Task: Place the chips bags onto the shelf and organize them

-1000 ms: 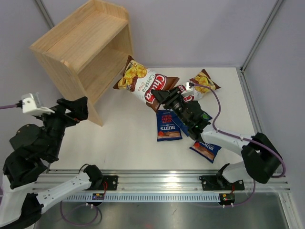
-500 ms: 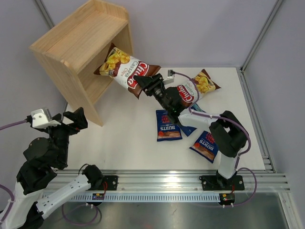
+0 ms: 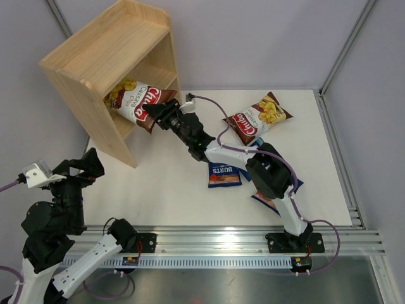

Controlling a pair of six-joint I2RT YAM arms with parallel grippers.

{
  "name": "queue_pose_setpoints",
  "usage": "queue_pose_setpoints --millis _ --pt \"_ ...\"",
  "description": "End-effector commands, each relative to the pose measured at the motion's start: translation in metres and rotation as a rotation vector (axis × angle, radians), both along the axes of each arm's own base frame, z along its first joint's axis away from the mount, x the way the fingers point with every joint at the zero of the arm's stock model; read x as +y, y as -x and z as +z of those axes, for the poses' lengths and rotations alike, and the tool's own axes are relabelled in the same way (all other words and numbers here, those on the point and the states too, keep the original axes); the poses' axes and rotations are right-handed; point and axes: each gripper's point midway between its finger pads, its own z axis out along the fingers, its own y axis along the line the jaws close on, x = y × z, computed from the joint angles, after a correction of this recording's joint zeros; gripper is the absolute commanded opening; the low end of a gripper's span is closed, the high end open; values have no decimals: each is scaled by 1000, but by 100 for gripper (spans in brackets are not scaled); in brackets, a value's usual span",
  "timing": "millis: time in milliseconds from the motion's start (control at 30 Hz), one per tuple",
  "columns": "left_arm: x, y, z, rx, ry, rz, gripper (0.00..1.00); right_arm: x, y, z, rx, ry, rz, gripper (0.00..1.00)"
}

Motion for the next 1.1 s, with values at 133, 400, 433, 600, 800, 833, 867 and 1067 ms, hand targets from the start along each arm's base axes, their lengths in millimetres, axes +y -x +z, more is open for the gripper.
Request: queue_pose_setpoints --millis 133,400,433,600,800,833,867,1067 --pt "10 4 3 -44 48 64 99 29 -1 14 5 -35 -51 14" --pt "13 3 0 -40 50 110 99 56 5 7 21 -26 -46 17" --pt "13 3 0 -40 49 112 99 58 7 5 20 -19 -47 17" --pt "13 1 -1 -34 45 123 99 70 11 6 22 -32 -17 18" --pt "17 4 -2 -38 53 147 99 81 11 0 31 -25 -15 18" --pt "19 5 -1 -41 60 154 99 82 14 -1 32 -27 -13 18" --pt "21 6 -2 -47 67 162 99 83 13 1 29 -29 -16 18" --pt "23 8 -3 -51 71 175 99 91 17 1 -5 28 -26 25"
